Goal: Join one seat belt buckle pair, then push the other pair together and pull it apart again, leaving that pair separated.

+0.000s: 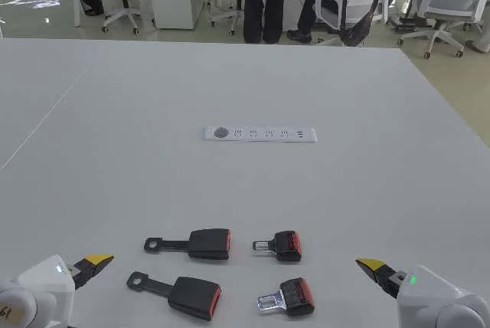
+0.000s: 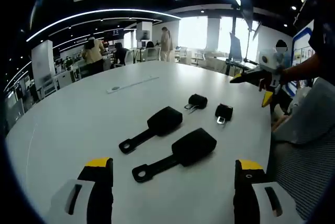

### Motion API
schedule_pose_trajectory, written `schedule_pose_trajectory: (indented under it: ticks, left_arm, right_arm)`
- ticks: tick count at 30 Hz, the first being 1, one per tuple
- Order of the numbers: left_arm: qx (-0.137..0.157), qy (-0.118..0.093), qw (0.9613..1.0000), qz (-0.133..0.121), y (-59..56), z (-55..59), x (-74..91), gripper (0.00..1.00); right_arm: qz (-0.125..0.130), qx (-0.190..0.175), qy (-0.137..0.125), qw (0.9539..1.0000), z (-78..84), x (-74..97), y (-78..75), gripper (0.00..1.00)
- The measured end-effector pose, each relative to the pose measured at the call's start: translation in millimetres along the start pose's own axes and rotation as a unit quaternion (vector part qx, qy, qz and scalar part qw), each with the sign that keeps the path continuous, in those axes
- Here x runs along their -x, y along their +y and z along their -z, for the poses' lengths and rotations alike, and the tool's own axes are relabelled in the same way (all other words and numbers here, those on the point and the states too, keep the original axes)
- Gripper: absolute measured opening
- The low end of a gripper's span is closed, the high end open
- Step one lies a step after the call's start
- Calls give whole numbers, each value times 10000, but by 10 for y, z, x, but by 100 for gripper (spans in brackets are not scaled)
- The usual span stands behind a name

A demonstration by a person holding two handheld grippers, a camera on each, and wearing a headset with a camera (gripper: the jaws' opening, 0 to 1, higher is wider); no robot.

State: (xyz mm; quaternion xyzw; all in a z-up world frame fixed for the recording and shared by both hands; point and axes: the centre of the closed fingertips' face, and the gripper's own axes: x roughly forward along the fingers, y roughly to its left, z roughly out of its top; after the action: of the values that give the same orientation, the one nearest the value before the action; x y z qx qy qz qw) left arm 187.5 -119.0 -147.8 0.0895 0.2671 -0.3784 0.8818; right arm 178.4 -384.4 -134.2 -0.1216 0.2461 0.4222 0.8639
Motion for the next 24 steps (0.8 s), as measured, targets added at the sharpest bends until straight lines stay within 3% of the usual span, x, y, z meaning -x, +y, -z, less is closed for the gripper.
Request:
schedule_pose_trajectory:
  ticks: [24]
  left_arm:
    - [-24, -7, 10000, 14, -11, -10, 6, 99]
  right_arm:
    - [45, 39, -3, 10000, -12, 11, -15, 99]
